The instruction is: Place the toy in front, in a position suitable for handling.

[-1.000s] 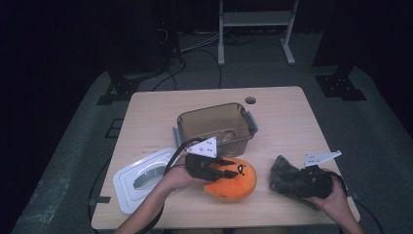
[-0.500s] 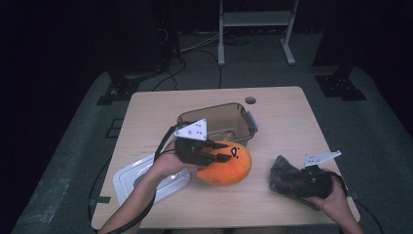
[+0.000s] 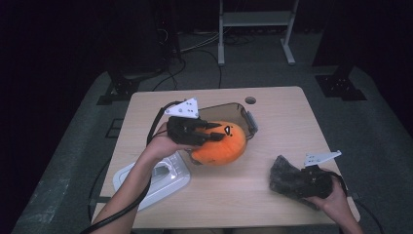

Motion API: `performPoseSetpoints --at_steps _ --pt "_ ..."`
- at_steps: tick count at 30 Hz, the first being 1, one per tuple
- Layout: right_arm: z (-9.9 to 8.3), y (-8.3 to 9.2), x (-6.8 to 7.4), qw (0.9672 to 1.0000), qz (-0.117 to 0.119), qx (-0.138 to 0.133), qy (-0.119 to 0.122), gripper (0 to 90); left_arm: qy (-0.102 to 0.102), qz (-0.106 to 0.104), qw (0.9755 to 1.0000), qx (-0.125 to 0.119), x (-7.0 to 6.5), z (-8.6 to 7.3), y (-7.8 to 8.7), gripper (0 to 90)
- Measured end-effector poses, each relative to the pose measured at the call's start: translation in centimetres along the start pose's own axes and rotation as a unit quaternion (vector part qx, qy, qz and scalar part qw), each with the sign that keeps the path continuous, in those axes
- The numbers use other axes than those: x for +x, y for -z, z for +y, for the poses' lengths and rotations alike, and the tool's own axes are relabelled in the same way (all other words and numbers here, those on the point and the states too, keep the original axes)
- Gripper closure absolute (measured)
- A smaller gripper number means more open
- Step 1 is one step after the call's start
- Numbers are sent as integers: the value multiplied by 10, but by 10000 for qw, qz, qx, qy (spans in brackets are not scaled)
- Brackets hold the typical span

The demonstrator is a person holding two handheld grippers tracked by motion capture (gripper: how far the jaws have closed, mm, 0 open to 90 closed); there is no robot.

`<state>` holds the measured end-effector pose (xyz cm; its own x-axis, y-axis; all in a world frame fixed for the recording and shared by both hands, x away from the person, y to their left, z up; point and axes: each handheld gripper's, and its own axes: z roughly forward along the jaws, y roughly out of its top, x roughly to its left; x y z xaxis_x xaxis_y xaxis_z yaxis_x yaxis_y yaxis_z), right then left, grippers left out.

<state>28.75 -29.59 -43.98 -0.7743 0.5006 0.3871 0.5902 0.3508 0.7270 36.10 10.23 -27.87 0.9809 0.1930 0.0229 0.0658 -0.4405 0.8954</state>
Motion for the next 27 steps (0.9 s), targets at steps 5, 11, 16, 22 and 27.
performPoseSetpoints --at_steps 5,11,16,22,27 --pt "0 1 0 10000 6 -10 -9 361 25 120 9999 4 9 4 4 671" --pt "0 1 0 10000 16 -11 1 361 102 216 9997 23 19 6 4 672" --pt "0 1 0 10000 16 -28 -2 361 138 307 9994 2 29 7 6 672" --pt "0 1 0 10000 25 -29 9 361 166 366 9992 58 39 6 6 672" --pt "0 1 -1 10000 29 -36 15 361 248 427 9988 47 47 4 2 672"
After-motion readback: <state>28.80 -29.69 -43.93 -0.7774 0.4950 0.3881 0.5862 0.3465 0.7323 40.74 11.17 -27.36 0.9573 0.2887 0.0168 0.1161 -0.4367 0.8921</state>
